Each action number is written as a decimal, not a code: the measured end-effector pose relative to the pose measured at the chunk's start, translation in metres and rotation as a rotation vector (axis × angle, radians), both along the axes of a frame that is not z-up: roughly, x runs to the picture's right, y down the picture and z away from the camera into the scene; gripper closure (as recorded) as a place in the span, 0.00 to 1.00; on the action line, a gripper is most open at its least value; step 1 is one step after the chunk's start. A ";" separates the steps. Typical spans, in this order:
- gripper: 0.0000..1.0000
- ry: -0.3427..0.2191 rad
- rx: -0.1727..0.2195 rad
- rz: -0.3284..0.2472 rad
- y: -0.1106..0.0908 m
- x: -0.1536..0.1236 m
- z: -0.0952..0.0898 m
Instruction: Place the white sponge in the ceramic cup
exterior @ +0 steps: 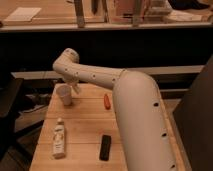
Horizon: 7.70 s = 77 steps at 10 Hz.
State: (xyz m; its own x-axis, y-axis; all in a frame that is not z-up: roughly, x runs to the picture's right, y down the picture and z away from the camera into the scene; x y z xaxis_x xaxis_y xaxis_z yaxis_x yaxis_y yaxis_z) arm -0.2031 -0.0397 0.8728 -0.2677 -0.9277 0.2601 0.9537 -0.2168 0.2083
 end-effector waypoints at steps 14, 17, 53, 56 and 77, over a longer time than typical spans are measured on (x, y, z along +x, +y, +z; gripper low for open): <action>0.92 -0.046 0.029 -0.034 0.003 -0.012 -0.002; 0.92 -0.056 0.033 -0.040 0.004 -0.013 -0.002; 0.86 -0.166 0.071 -0.117 0.003 -0.030 -0.008; 0.86 -0.176 0.073 -0.124 0.003 -0.031 -0.008; 0.93 -0.238 0.088 -0.172 0.006 -0.036 -0.009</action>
